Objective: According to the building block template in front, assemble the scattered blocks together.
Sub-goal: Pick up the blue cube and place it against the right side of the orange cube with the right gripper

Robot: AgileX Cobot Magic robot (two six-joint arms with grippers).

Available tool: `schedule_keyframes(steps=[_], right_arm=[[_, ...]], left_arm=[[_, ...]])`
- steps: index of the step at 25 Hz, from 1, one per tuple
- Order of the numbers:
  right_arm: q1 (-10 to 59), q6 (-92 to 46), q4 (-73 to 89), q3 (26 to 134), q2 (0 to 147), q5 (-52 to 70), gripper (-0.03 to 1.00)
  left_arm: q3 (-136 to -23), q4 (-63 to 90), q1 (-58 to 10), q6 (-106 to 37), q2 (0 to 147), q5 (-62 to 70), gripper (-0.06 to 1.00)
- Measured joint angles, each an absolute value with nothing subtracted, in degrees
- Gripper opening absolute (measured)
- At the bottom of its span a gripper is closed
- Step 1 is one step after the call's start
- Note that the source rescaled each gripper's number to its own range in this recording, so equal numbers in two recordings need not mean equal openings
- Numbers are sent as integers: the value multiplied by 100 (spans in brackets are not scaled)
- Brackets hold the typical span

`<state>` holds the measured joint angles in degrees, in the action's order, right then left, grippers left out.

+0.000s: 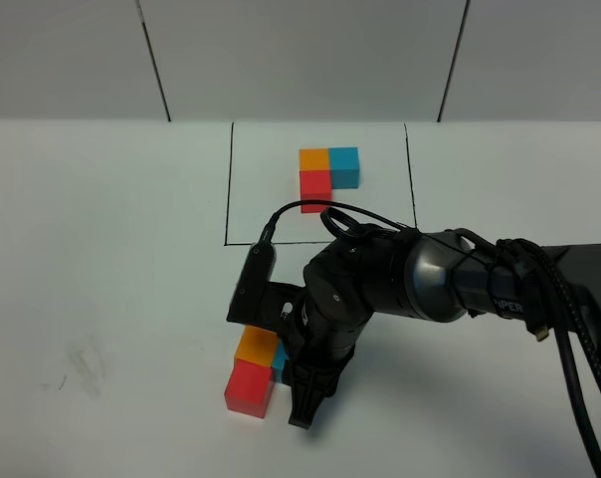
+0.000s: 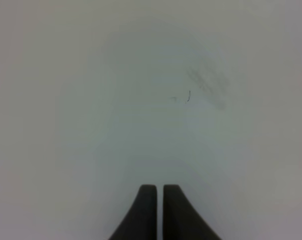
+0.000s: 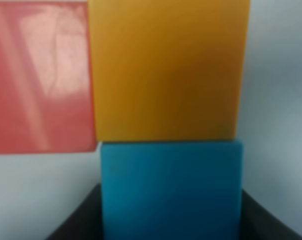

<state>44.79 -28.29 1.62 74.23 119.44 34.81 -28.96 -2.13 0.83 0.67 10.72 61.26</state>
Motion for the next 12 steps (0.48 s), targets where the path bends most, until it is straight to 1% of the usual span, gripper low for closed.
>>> schedule_keyframes(steps=[12], right_arm=[[4479,-2829,162,7423,11944,3481,51]], left_arm=[[-2896,-213,83,67,1072,6126,0]])
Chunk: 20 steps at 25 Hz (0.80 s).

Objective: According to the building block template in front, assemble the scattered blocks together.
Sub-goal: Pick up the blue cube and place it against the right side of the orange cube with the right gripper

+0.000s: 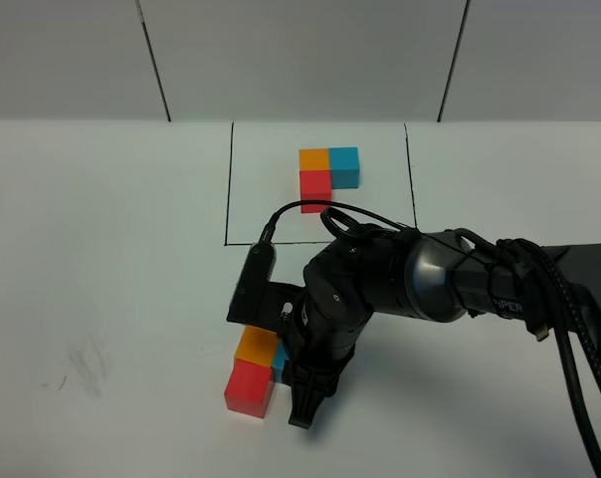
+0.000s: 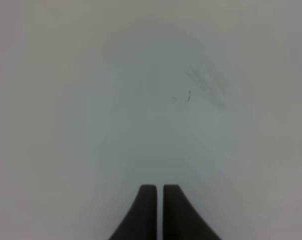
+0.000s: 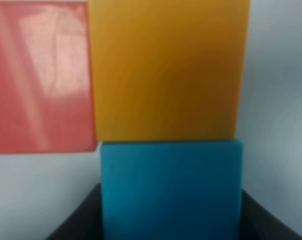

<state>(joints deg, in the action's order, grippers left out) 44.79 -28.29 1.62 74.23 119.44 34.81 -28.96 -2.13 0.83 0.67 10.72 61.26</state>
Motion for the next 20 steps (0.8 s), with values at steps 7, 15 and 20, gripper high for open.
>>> schedule_keyframes(steps=[7,15,20], right_arm=[[4479,-2829,162,7423,11970,3559,59],[4479,-2829,116,7423,11993,3581,80],[4479,-2823,97,7423,11993,3618,81]], left_arm=[[-2896,-213,83,67,1072,6126,0],[-2896,-213,83,67,1072,6126,0],[-2896,-213,83,67,1072,6126,0]])
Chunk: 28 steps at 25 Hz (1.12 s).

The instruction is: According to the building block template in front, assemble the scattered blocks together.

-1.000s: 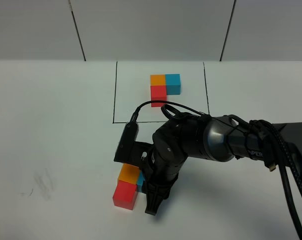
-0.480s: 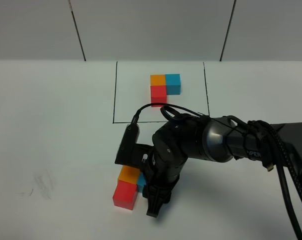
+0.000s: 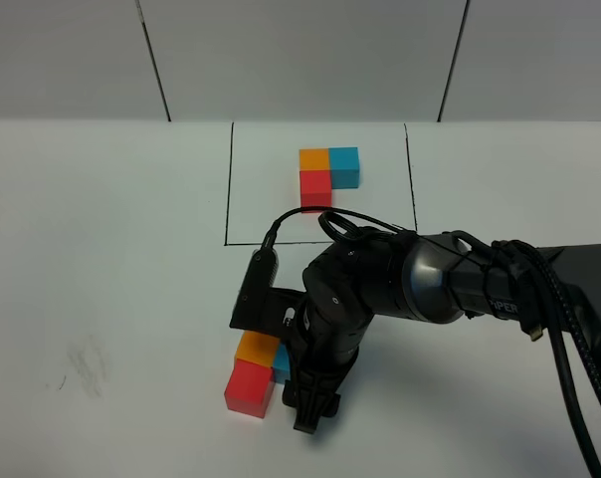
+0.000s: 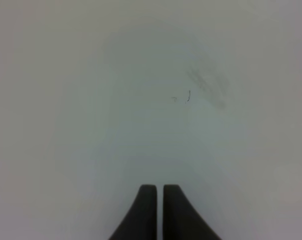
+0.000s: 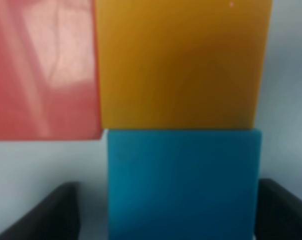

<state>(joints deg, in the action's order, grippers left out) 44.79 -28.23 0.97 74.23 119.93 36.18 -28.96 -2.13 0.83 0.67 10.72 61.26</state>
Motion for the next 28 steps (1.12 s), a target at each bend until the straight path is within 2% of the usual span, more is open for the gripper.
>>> schedule_keyframes(steps=[28], right_arm=[[4226,-2344,-512,7423,11804,4020,81]], left_arm=[[-2896,-213,83,62,1072,6126,0]])
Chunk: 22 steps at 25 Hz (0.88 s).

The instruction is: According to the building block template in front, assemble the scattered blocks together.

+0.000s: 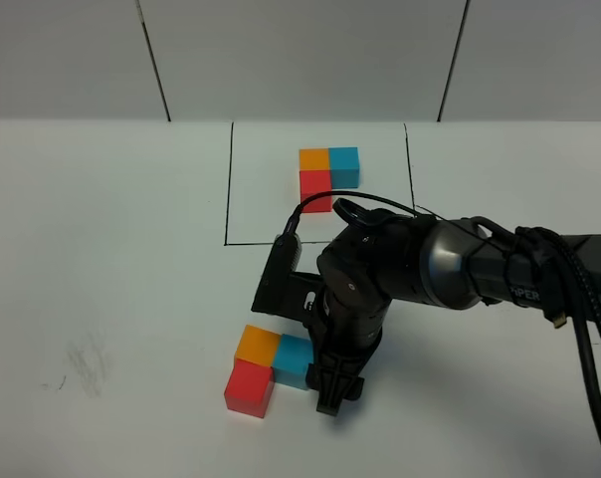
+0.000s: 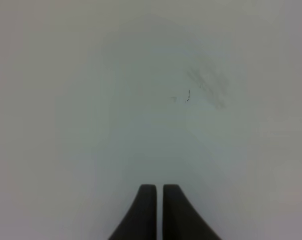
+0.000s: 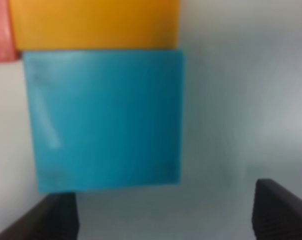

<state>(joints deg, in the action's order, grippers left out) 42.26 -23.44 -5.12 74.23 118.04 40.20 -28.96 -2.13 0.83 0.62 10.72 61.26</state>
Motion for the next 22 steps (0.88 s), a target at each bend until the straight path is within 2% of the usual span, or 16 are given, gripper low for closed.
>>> schedule_keyframes(steps=[15,22], right_arm=[[3442,-1592,-1238,7423,10826,4535,81],[2839,-454,-1646,7423,10205,4639,81]], left_arm=[[-2896,-213,83,62,1072,6126,0],[-2896,-213,83,62,1072,6126,0]])
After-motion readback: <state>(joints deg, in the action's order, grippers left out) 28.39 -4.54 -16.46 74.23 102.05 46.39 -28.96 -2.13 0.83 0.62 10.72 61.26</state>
